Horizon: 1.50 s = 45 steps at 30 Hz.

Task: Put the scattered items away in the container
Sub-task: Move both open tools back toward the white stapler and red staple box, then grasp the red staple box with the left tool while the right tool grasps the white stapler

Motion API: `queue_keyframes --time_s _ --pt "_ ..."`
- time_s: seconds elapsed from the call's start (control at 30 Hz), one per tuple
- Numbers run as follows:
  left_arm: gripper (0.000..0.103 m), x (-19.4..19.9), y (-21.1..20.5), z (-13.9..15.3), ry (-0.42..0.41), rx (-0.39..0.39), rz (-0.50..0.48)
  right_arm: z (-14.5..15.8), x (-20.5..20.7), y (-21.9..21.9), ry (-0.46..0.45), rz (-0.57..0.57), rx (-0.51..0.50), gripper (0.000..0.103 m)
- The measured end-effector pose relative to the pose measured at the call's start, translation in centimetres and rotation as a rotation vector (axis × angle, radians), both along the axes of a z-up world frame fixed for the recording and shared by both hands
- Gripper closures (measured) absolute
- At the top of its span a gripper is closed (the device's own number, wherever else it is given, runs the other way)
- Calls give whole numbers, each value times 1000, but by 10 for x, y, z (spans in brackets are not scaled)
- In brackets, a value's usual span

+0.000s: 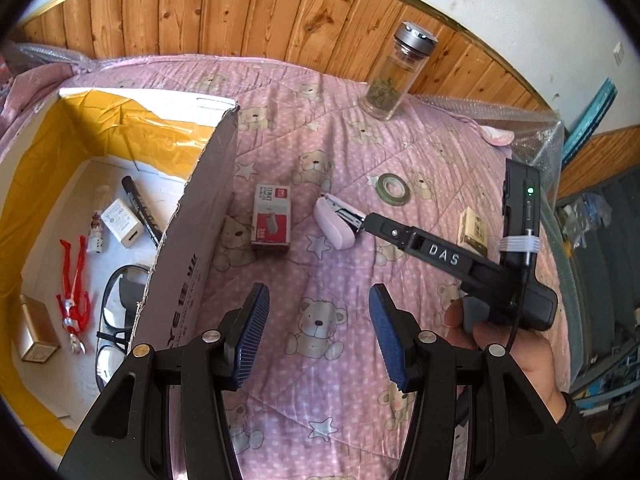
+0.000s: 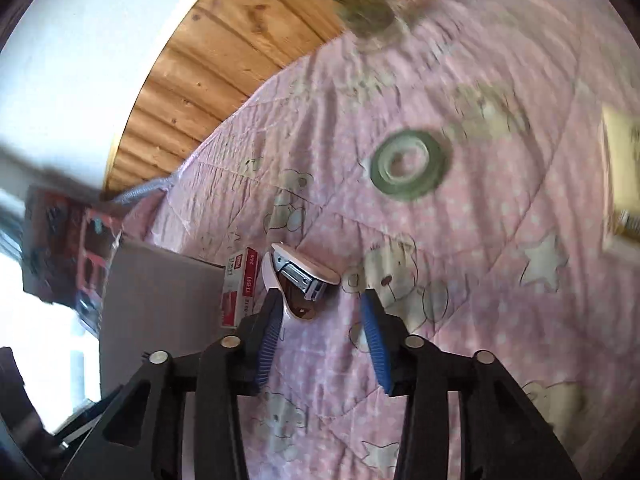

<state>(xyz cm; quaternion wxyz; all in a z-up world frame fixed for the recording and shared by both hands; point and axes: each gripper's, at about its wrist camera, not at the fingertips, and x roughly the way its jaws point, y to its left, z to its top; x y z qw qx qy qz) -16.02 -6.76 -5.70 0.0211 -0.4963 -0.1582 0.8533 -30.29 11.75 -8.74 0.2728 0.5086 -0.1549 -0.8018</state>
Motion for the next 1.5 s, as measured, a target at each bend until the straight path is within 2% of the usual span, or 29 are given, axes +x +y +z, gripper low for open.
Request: queue_keyframes --time_s 0.07,0.1,0.13,0.2,0.23,0.27,0.37,0.4,0.5,0.53,0.57,0.6,0.67,0.7,0.73,0.87,0.93,1.0,1.03,1.07,1.1,1.13,1.2,1.27,1.3,1.43,1.47,1.5 --pt "48 4 -2 -3 -3 7 10 20 11 -29 184 141 135 38" --pt "48 6 -3 -5 -7 10 11 25 18 -46 275 214 220 27" --pt "48 7 -3 -8 -13 10 15 25 25 -62 357 282 309 24" --pt "48 6 -4 -14 -27 6 21 12 31 -87 455 376 472 26" --pt "48 5 -3 -16 -32 4 21 2 28 -93 448 399 525 57" --pt "48 2 -3 -17 -34 -1 21 -5 22 -90 413 393 525 59" --pt "48 -8 3 -16 -18 -18 5 -3 3 -55 247 248 317 60" --pt "48 -14 6 -16 -12 -29 -6 -5 -5 -38 151 181 210 60" --pt "48 -33 17 -24 -9 -73 -34 -40 -20 27 -277 -62 -265 58" --pt "48 -40 19 -28 -16 -98 -30 -50 -19 43 -353 -111 -341 54" --pt "48 -47 20 -32 -17 -116 -23 -53 -15 54 -377 -132 -339 54" --pt "48 -52 21 -36 -14 -133 -15 -50 -11 62 -371 -139 -307 54" --pt "48 -64 21 -45 -21 -185 12 -37 1 76 -329 -138 -236 45" --pt "48 -69 21 -51 -28 -192 18 -29 8 81 -306 -138 -204 36" --pt "48 -75 21 -58 -38 -196 21 -22 12 84 -285 -134 -189 33" --pt "48 -93 24 -84 -87 -252 34 1 23 78 -208 -74 -173 32" --pt "48 -98 29 -88 -64 -317 53 15 28 62 -109 -4 -86 32" --pt "50 -100 31 -89 -28 -335 59 26 35 37 35 97 53 32" --pt "56 -100 31 -88 -6 -338 57 29 40 24 117 160 131 32" --pt "81 -100 30 -87 13 -340 48 29 46 14 195 211 207 32" --pt "92 -99 30 -85 25 -320 29 27 51 5 263 257 277 32" --pt "99 -98 29 -83 27 -285 16 22 55 -3 304 302 332 32" --pt "99 -94 28 -81 23 -267 9 7 54 -8 299 355 380 33" --pt "100 -91 29 -80 22 -258 2 -10 43 -8 241 342 385 66" --pt "100 -88 29 -79 18 -247 0 -14 38 -5 212 318 373 73" --pt "96 -81 28 -74 9 -237 21 -9 32 8 128 267 293 73" --pt "88 -82 28 -75 4 -244 34 -7 32 10 114 263 280 73" --pt "64 -82 28 -75 0 -256 50 -6 32 11 100 260 269 73"
